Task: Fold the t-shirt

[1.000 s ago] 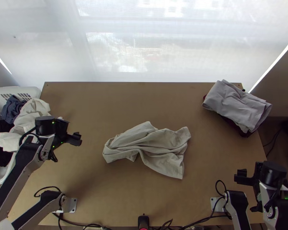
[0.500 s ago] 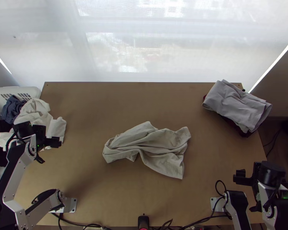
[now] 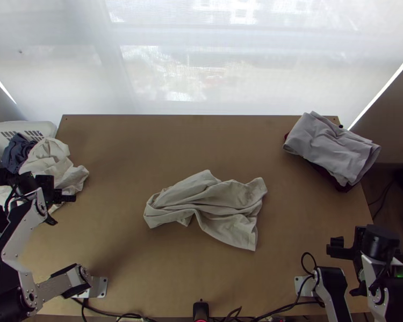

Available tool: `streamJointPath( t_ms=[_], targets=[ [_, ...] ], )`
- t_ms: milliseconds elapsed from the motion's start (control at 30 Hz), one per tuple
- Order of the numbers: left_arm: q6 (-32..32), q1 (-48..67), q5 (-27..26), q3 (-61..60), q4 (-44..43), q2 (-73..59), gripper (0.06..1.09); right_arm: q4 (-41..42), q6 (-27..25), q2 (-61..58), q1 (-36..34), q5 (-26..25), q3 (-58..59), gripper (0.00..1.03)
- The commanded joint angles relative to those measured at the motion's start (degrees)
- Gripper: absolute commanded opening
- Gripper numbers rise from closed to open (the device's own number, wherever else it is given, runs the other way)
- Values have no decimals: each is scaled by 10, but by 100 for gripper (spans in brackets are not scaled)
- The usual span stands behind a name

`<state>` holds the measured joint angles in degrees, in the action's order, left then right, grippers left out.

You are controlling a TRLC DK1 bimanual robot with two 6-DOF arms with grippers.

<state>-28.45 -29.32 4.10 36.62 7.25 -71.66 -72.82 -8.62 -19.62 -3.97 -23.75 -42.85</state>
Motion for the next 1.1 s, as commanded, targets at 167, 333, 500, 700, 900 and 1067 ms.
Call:
streamJointPath(
  t_ms=[167,333,500,700,900,1067],
  targets=[
    [-10,-79,-2,116,-89,-32,9,2,8,-8,-3,1,1,98],
    [8,-153,-2,235,-150,-92,9,3,7,-9,-3,0,4,98],
    [74,-246,3,329,-157,-176,9,6,6,-9,-3,0,6,98],
    [93,-306,3,340,-156,-241,12,8,5,-10,-3,0,8,98],
    [128,-334,-3,340,-94,-272,36,8,4,-12,-3,0,8,98],
    [168,-322,-21,379,42,-259,104,8,3,-12,-3,0,8,98]
  ],
)
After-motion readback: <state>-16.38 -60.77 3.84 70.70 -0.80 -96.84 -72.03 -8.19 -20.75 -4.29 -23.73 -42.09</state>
